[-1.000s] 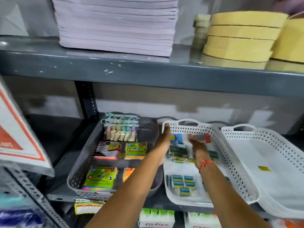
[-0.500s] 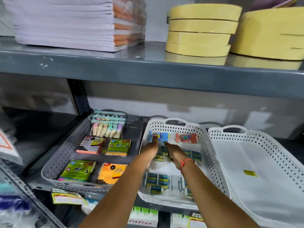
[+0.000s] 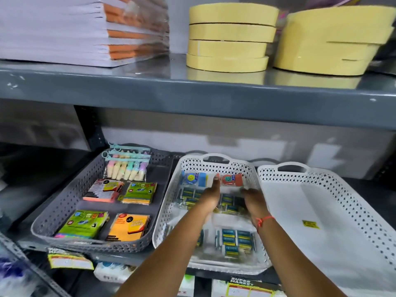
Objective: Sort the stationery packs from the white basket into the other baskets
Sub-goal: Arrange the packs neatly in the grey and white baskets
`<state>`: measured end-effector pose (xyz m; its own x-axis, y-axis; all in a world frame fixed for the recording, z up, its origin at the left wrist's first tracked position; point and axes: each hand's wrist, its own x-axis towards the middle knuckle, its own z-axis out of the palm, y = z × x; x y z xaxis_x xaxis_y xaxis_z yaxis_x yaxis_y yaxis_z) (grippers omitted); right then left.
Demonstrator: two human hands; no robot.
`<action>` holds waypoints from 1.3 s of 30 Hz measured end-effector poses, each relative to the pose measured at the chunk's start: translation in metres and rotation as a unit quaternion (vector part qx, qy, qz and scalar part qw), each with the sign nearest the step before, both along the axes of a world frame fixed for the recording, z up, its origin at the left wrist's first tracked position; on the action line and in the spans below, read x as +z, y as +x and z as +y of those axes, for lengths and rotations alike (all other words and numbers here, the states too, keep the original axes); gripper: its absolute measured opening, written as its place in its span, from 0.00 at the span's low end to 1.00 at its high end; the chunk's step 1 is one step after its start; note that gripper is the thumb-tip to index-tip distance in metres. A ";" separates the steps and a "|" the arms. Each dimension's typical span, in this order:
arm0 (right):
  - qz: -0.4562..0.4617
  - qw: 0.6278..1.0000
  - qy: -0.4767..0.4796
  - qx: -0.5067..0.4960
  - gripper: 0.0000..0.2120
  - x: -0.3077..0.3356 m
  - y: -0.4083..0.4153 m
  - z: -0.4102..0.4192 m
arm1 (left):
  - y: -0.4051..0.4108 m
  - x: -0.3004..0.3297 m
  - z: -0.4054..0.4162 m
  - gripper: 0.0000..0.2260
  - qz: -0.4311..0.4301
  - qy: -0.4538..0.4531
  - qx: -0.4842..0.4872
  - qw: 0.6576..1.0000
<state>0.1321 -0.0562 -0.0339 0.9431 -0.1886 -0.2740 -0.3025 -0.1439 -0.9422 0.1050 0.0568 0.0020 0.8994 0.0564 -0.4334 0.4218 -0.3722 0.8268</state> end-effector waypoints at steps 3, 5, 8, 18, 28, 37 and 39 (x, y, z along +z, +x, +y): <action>0.012 1.000 -0.003 0.019 0.10 -0.002 -0.003 -0.001 | 0.004 -0.011 -0.004 0.33 0.022 -0.007 0.010 1.000; 0.018 0.998 -0.021 0.049 0.09 0.003 -0.003 0.002 | 0.006 -0.016 -0.006 0.34 0.028 -0.021 0.018 0.999; 0.026 0.993 -0.072 0.088 0.13 0.007 0.000 0.006 | 0.009 -0.019 -0.006 0.32 0.023 -0.044 0.030 0.998; 0.041 0.998 -0.011 0.054 0.11 0.006 -0.002 0.005 | 0.012 -0.030 -0.007 0.34 0.035 -0.032 0.051 0.998; 0.061 0.995 0.066 0.037 0.09 0.001 -0.006 0.005 | 0.014 -0.035 -0.010 0.34 0.021 -0.061 0.052 0.997; 0.048 0.998 0.032 0.040 0.11 0.000 -0.008 -0.006 | -0.001 -0.031 -0.008 0.33 0.005 -0.065 0.055 0.996; 0.029 0.997 0.037 0.055 0.13 0.003 -0.013 -0.006 | -0.013 -0.025 -0.007 0.32 -0.008 -0.055 0.033 0.998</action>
<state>0.1190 -0.0619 -0.0310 0.9387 -0.0629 -0.3389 -0.3441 -0.1097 -0.9325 0.0925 0.0494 -0.0228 0.9022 0.0682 -0.4259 0.4287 -0.2502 0.8681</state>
